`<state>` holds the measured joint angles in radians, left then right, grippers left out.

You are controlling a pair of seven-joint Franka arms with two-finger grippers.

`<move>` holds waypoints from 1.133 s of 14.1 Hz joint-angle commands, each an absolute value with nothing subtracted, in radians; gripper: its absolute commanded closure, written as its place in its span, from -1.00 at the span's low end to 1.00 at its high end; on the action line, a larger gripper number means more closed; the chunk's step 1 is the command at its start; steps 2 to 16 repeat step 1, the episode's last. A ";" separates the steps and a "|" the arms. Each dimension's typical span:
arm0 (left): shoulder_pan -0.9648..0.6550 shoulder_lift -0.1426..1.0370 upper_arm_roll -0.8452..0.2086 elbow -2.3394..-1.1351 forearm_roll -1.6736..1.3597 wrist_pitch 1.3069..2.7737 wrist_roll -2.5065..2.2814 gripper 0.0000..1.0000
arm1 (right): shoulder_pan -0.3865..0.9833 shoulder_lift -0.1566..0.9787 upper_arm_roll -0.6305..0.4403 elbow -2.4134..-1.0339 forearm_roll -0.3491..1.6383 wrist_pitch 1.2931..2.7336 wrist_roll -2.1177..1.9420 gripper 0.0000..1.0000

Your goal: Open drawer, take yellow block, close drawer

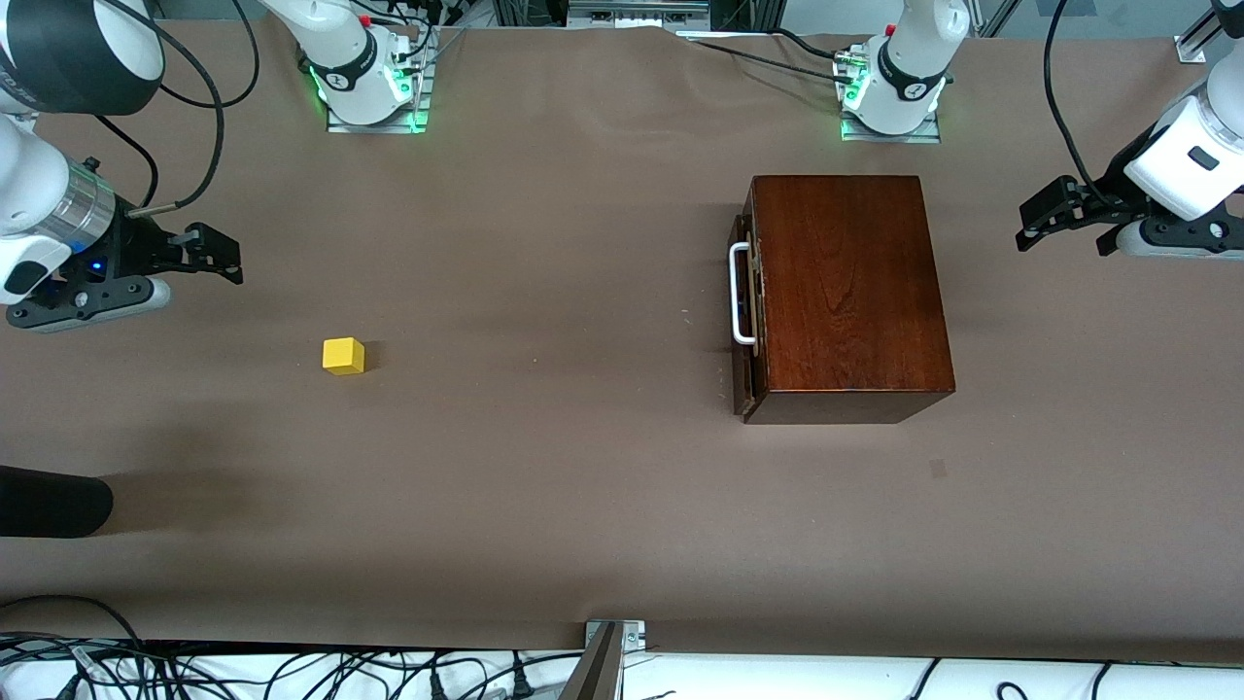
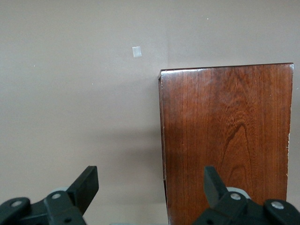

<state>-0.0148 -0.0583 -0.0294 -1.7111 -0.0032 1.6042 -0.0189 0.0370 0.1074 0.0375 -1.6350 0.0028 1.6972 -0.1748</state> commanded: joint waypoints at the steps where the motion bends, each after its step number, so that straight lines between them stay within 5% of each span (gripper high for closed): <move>1: -0.029 -0.075 -0.025 -1.723 0.015 1.588 -0.025 -1.00 | 0.017 0.118 0.048 -1.608 0.026 1.686 -0.210 -1.00; 16: -0.029 -0.075 -0.025 -1.723 0.015 1.588 -0.025 -1.00 | 0.017 0.118 0.048 -1.608 0.026 1.686 -0.210 -1.00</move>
